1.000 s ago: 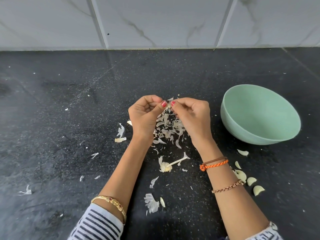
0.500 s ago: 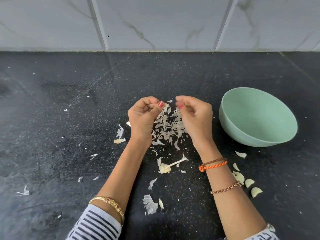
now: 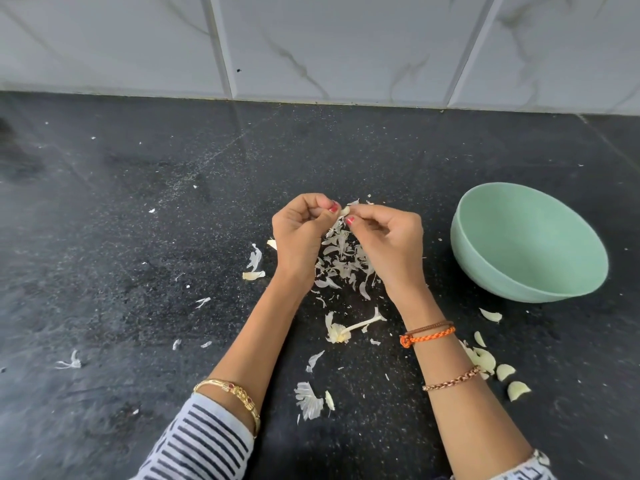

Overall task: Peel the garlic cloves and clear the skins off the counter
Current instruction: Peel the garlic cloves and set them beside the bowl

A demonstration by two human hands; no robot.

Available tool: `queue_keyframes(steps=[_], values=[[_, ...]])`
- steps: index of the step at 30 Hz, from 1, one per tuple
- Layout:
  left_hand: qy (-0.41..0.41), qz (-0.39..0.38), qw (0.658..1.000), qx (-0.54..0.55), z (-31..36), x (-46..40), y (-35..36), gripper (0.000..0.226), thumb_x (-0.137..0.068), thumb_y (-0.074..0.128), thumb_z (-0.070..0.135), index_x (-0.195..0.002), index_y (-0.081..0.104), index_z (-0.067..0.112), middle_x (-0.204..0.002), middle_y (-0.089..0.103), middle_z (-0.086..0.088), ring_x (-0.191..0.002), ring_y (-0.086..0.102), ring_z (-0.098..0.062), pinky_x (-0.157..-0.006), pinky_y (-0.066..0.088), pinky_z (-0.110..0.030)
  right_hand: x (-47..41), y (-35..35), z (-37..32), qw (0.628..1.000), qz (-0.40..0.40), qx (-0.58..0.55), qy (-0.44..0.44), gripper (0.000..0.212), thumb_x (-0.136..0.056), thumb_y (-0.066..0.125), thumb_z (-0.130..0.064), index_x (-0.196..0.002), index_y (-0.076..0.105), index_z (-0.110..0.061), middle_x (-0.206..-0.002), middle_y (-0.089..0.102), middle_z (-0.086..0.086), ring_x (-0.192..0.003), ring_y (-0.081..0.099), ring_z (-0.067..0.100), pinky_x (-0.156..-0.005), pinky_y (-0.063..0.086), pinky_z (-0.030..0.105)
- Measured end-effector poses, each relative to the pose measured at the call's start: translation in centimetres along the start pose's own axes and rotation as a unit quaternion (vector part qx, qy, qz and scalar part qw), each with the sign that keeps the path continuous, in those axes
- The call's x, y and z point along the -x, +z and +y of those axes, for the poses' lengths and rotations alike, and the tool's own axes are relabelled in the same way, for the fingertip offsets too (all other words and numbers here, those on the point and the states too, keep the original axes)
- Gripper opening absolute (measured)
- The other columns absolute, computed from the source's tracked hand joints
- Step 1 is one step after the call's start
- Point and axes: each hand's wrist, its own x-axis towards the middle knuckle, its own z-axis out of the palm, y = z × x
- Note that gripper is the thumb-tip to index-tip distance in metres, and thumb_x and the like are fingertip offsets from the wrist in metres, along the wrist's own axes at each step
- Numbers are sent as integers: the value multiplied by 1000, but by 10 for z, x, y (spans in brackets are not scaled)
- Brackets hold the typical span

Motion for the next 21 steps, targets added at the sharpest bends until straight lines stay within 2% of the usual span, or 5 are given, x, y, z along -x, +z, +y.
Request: queue_keyframes(steps=[4,9,15,18,21], values=[[-9,16,1000,17,1,1,2,27,-82,55,-15,-70,55,9,-53,60,13,-50,50,4,-53,41,-10,1,1,2,999,4,34,24,43,-75,46,19,-95,72,-8,-84,69,-5,-78,64,-6,-76,49,10],[14,19,1000,-11,2,0,0,29,-81,56,-16,-70,56,11,-54,60,14,-51,51,4,-54,41,-10,-1,-3,-6,998,26,-31,38,9,-84,65,-10,-88,73,-11,-78,70,-5,-74,64,0,-68,49,13],[13,4,1000,-13,2,5,2,27,-85,56,-10,-73,46,13,-60,45,-4,-49,39,0,-52,37,-12,-1,-2,-2,1000,14,5,-20,9,-81,68,-5,-89,73,-8,-75,67,-9,-70,62,1,-63,47,10],[3,-2,1000,-5,4,6,3,31,-87,53,-10,-76,36,15,-60,38,-2,-49,32,-3,-52,37,-12,-1,-1,-3,998,20,30,-51,9,-83,66,-4,-86,74,-8,-72,66,-11,-68,60,0,-62,45,9],[-57,40,998,3,6,9,8,32,-88,52,-7,-78,34,17,-60,46,4,-56,43,-4,-55,40,-15,2,-1,-5,991,26,81,-100,11,-84,62,-6,-81,73,-7,-71,68,-2,-66,60,5,-60,47,14]])
